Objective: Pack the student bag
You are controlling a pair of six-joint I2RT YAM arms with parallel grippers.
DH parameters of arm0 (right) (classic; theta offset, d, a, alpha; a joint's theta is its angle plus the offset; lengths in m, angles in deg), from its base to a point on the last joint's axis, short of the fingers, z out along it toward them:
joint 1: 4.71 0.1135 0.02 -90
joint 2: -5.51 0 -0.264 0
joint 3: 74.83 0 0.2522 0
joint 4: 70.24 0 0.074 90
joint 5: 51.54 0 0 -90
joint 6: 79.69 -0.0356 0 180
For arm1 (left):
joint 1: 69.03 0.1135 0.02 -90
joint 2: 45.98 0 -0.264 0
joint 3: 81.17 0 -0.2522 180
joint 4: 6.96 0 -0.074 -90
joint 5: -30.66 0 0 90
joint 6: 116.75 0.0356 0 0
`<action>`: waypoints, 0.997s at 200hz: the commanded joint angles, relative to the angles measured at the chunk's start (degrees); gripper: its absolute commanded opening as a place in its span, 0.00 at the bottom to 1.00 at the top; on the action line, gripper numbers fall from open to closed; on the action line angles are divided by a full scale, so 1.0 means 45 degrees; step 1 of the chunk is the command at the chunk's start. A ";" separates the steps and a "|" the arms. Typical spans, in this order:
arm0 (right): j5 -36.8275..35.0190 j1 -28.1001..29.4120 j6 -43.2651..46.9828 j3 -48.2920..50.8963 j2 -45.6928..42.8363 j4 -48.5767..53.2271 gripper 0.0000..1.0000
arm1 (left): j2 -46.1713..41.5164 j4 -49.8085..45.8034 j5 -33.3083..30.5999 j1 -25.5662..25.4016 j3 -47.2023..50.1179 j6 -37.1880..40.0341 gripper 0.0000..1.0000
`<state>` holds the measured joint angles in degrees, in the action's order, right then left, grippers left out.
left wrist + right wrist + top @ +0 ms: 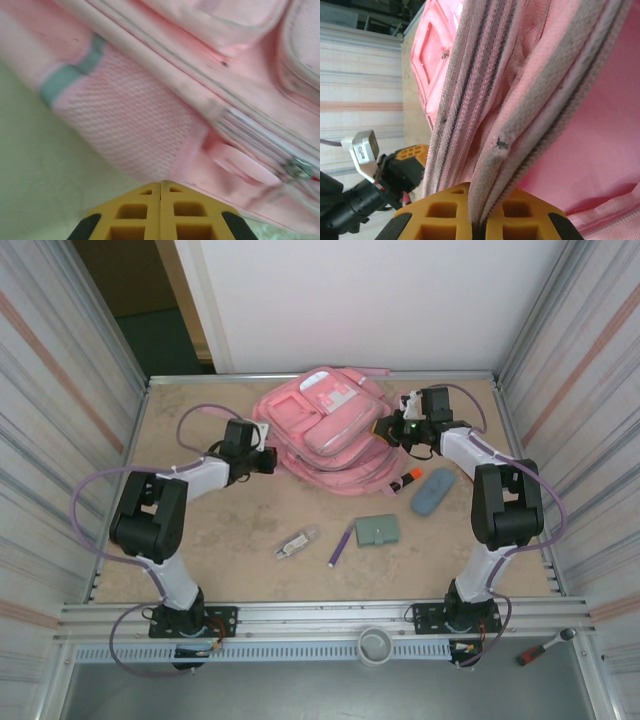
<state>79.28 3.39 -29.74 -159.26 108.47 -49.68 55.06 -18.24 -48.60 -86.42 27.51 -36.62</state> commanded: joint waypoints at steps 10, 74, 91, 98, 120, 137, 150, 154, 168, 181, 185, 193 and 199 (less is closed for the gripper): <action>0.0430 -0.0102 0.0497 -0.0544 -0.0038 0.0055 0.00 | 0.0036 -0.0539 0.0324 0.0051 -0.0603 0.0205 0.00; 0.0487 -0.0021 0.0405 -0.0682 0.0246 -0.0048 0.00 | -0.0952 0.1021 0.4657 -0.0221 0.1285 0.0462 0.34; 0.0481 -0.0022 0.0363 -0.0589 0.0236 -0.0161 0.00 | -0.0609 0.1085 0.4738 -0.0311 0.1108 0.0567 0.40; 0.0513 -0.0022 0.0340 -0.0550 0.0255 -0.0182 0.00 | -0.0451 0.1047 0.4817 -0.0321 0.0975 0.0609 0.41; 0.0481 -0.0022 0.0318 -0.0467 0.0207 -0.0205 0.00 | 0.0094 0.0973 0.4832 -0.0371 0.0585 0.0718 0.44; 0.0488 -0.0022 0.0295 -0.0447 0.0206 -0.0237 0.00 | 0.0516 0.0797 0.4991 -0.0369 0.0208 0.0813 0.44; 0.0501 -0.0012 0.0288 -0.0464 0.0204 -0.0243 0.00 | 0.0723 0.0834 0.4953 -0.0369 0.0102 0.0924 0.44; 0.0500 -0.0020 0.0274 -0.0476 0.0214 -0.0256 0.00 | 0.0792 0.0868 0.4966 -0.0374 0.0069 0.0958 0.44; 0.0484 -0.0015 0.0290 -0.0467 0.0177 -0.0243 0.00 | 0.0987 0.0941 0.5143 -0.0376 -0.0106 0.1001 0.44; 0.0500 -0.0021 0.0275 -0.0485 0.0231 -0.0259 0.00 | 0.1155 0.0936 0.5173 -0.0406 -0.0316 0.1002 0.43; 0.0500 0.0002 0.0272 -0.0476 0.0226 -0.0263 0.00 | 0.1194 0.0926 0.5170 -0.0412 -0.0357 0.1019 0.43; 0.0503 0.0000 0.0267 -0.0476 0.0246 -0.0263 0.00 | 0.1273 0.0964 0.5172 -0.0415 -0.0438 0.1021 0.42; 0.0500 -0.0003 0.0254 -0.0467 0.0246 -0.0263 0.00 | 0.1331 0.0963 0.5167 -0.0418 -0.0491 0.1021 0.42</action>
<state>80.15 3.41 -29.50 -160.23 109.28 -49.11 59.93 -14.51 -27.18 -87.86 27.75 -33.71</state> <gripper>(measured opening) 0.076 0.428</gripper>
